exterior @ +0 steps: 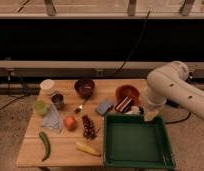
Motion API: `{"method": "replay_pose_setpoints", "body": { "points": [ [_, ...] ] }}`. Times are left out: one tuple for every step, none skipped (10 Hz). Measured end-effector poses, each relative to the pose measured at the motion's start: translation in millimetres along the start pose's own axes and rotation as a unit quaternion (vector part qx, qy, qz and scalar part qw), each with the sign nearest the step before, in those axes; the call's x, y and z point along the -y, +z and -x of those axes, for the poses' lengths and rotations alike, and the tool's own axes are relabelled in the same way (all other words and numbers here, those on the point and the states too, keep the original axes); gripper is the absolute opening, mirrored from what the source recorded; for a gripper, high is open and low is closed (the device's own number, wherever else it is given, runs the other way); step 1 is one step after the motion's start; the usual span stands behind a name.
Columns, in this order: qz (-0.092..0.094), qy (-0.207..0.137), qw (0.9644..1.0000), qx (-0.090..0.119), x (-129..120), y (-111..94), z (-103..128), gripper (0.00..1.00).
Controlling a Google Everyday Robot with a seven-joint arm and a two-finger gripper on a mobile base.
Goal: Place towel in paper cup
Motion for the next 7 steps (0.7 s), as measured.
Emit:
{"method": "replay_pose_setpoints", "body": {
  "points": [
    [-0.002, -0.025, 0.9997, 0.007, 7, 3, 30, 0.65],
    [-0.004, -0.048, 0.9988, 0.013, 16, 7, 55, 0.65],
    [-0.004, -0.066, 0.9977, 0.016, 23, 11, 74, 0.65],
    [-0.005, -0.09, 0.9957, 0.021, 33, 17, 99, 0.65],
    [-0.006, -0.118, 0.9926, 0.028, 45, 25, 127, 0.65],
    [-0.008, -0.142, 0.9893, 0.034, 53, 30, 148, 0.65],
    [-0.01, -0.176, 0.9834, 0.045, 60, 37, 174, 0.65]
  ]
}}
